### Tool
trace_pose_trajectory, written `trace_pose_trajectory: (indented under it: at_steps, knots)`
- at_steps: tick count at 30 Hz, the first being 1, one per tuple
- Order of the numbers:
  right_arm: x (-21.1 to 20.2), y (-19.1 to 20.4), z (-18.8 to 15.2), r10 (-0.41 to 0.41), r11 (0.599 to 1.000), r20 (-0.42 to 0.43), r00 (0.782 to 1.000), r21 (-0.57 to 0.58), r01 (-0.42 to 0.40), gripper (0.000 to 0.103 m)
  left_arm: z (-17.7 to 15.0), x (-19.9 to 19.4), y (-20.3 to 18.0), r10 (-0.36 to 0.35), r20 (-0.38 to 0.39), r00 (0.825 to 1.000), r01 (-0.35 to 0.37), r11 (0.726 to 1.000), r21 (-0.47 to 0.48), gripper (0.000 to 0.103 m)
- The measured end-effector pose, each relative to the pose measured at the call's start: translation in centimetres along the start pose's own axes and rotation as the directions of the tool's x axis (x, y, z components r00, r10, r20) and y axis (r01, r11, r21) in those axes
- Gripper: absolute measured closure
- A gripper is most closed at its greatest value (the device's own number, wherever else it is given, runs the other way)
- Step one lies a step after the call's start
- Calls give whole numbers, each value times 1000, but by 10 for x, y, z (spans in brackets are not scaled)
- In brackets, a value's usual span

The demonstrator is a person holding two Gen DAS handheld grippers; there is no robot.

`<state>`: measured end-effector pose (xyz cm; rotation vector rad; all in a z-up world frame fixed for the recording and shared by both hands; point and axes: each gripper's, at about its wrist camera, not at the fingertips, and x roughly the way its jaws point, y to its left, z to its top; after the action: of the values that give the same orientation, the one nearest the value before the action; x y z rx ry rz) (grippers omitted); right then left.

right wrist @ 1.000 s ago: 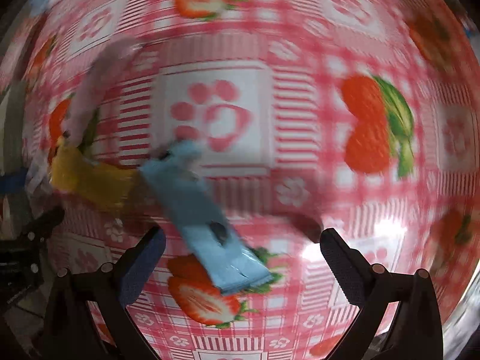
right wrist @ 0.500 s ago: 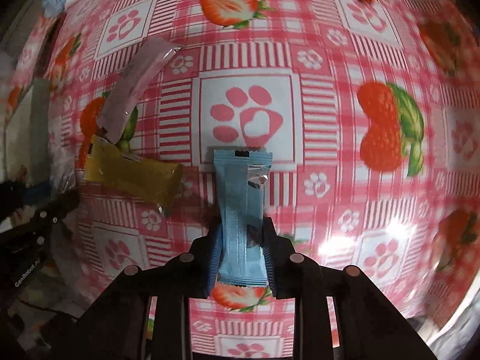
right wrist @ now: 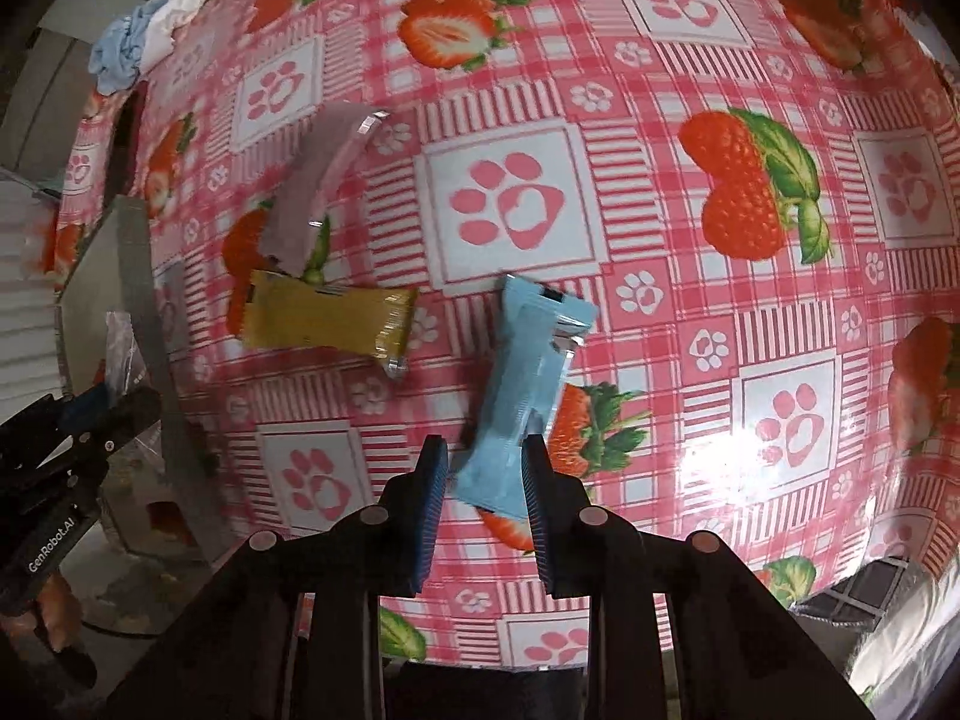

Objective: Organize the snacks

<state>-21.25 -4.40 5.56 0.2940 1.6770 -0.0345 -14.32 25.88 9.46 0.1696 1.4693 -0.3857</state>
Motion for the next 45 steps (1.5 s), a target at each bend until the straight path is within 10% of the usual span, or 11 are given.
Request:
trace_pose_trajectory:
  at_steps: [5,7,8,10,14,20,31,45]
  knots:
    - [-7,19,1,-48,999,8,999,-12,48,75,-7,-6,17,11,23,1000,-10,999,-48,72]
    - [4,9,3,-75,997,-27,997,33,76,58,-10,-8,22,14,33,999,-12,998,-62,72]
    - [10,2,7,-84,994,-43,996,73,87,32,-10,-7,23,17,37,999,-15,998,-65,72]
    - [21,-2,13,-87,987,-47,995,129,92,26,-14,-11,28,27,42,999,-24,997,-70,72]
    - [40,-3,19,-108,984,-67,992,137,116,27,-23,-13,40,45,33,998,-43,996,-84,72]
    - [47,11,24,-159,982,-56,986,91,163,78,-33,-17,56,78,29,996,-75,991,-109,72]
    - [-4,60,31,-40,999,33,999,-10,40,78,-43,-25,91,101,55,993,-87,973,-215,72]
    - [-6,218,57,54,952,34,998,-304,-41,78,-48,-32,144,150,71,986,-120,939,-322,72]
